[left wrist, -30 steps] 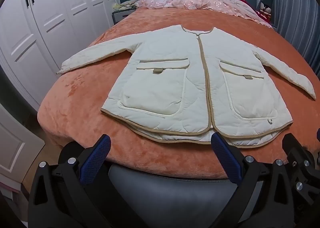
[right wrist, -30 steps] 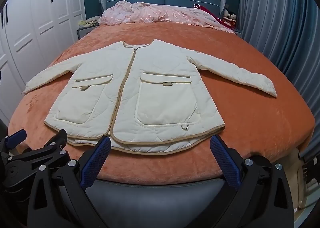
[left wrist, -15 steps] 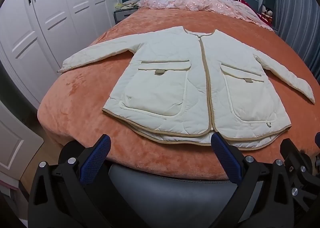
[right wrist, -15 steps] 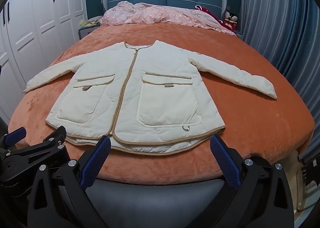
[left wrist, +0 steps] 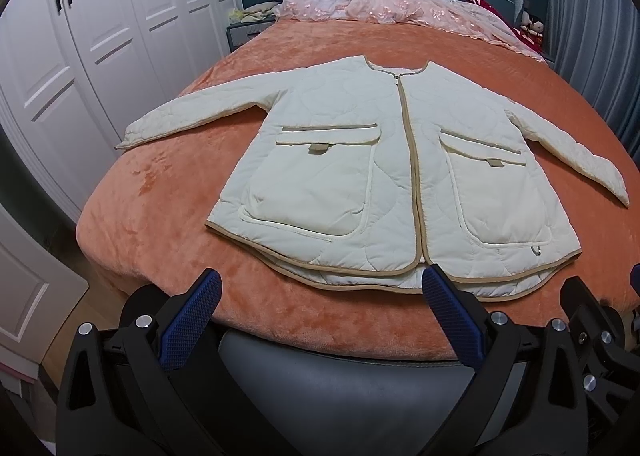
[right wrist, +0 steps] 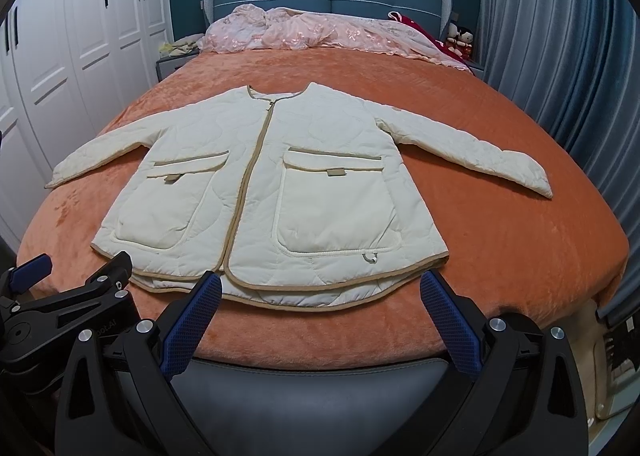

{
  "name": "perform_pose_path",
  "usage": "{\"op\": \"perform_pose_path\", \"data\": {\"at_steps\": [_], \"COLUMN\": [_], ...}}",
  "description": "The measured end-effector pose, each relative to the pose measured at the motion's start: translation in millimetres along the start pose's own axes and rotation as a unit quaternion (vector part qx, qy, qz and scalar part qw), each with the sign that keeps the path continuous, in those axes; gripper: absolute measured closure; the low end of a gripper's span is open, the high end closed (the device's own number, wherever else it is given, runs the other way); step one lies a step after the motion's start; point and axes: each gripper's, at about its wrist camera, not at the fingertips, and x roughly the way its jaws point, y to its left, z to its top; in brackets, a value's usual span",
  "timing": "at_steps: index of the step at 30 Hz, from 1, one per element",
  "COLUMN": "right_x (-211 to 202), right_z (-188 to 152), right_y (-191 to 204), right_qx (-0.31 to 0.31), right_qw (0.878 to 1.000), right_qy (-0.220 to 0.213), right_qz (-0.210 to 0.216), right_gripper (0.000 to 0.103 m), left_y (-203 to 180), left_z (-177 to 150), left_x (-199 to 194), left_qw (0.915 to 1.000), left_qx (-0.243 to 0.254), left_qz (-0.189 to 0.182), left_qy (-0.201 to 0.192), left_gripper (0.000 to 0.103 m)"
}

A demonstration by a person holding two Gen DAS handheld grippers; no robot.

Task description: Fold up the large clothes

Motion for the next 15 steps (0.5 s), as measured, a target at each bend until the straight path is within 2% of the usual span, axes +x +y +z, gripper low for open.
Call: {"op": "perform_pose_path", "data": {"at_steps": [15], "right_x": [-0.5], "right_z": [0.6], "right_y": [-0.1], "right_qx": [0.0], "right_qw": [1.0], "right_qy": [0.001], "right_qz": [0.001], "right_gripper": [0.005], "left_y": [1.2], "left_z": [1.9], "left_x": [-1.9], "left_qw": [1.0], "left_qx": [-0.003], "left_qz": [-0.003], "left_qy": [0.0], "left_gripper": [0.005]}}
